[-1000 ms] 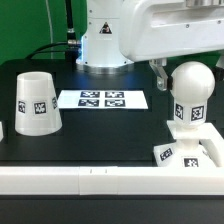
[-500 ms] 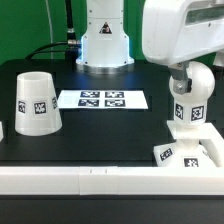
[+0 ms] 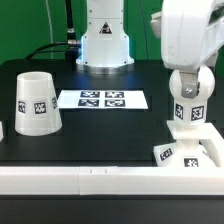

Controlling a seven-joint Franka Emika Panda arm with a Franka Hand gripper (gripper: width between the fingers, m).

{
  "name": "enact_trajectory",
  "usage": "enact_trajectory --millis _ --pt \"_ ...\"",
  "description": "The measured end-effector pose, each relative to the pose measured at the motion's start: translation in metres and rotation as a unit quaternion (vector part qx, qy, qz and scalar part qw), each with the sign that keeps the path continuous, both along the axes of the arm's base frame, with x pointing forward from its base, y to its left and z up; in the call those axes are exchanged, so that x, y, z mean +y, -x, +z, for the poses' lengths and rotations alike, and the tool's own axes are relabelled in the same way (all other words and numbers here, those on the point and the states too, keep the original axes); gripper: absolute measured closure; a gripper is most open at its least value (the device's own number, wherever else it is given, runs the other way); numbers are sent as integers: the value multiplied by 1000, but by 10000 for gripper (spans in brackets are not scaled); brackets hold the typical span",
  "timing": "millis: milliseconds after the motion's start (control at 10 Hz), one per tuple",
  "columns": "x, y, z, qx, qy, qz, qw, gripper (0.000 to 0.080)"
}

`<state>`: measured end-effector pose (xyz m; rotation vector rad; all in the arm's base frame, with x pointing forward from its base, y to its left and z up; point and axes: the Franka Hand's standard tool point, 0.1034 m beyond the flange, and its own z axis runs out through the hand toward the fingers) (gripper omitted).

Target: Assemble lamp

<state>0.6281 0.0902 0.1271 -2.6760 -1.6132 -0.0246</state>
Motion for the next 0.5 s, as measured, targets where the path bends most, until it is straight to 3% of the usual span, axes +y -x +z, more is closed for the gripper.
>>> enact_trajectory --millis 500 --pt "-2 3 -3 1 1 107 994 101"
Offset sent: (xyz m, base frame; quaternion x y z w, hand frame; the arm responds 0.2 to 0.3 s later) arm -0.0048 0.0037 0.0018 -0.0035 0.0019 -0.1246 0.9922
